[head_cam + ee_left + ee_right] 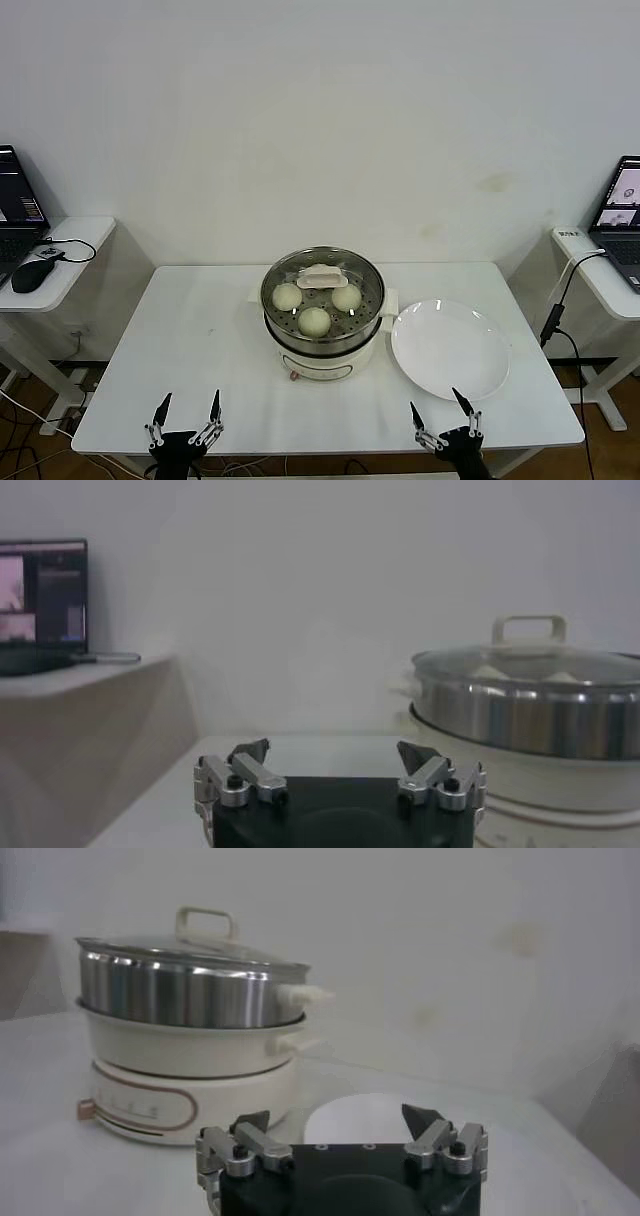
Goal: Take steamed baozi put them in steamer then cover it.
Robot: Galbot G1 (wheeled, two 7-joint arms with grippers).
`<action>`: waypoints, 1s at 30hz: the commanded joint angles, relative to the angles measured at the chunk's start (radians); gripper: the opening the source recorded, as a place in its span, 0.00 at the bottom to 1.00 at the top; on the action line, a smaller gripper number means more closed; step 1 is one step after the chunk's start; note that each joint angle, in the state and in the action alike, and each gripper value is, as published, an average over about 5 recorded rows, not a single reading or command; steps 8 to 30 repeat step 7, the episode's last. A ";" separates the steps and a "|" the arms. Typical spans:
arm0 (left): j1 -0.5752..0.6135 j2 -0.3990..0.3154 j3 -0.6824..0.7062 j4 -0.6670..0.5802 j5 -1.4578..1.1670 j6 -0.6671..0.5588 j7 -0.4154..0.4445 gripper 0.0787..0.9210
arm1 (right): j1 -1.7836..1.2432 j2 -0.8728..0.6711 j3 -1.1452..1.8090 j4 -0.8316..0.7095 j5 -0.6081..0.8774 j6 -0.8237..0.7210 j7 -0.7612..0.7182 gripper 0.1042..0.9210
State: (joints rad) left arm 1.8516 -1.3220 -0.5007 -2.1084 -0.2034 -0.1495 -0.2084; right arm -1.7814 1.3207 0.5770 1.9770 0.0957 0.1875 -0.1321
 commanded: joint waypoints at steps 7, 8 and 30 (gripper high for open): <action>0.027 -0.025 0.007 0.006 -0.063 -0.001 0.008 0.88 | -0.031 -0.012 -0.012 0.015 0.011 -0.002 0.014 0.88; 0.027 -0.025 0.007 0.006 -0.063 -0.001 0.008 0.88 | -0.031 -0.012 -0.012 0.015 0.011 -0.002 0.014 0.88; 0.027 -0.025 0.007 0.006 -0.063 -0.001 0.008 0.88 | -0.031 -0.012 -0.012 0.015 0.011 -0.002 0.014 0.88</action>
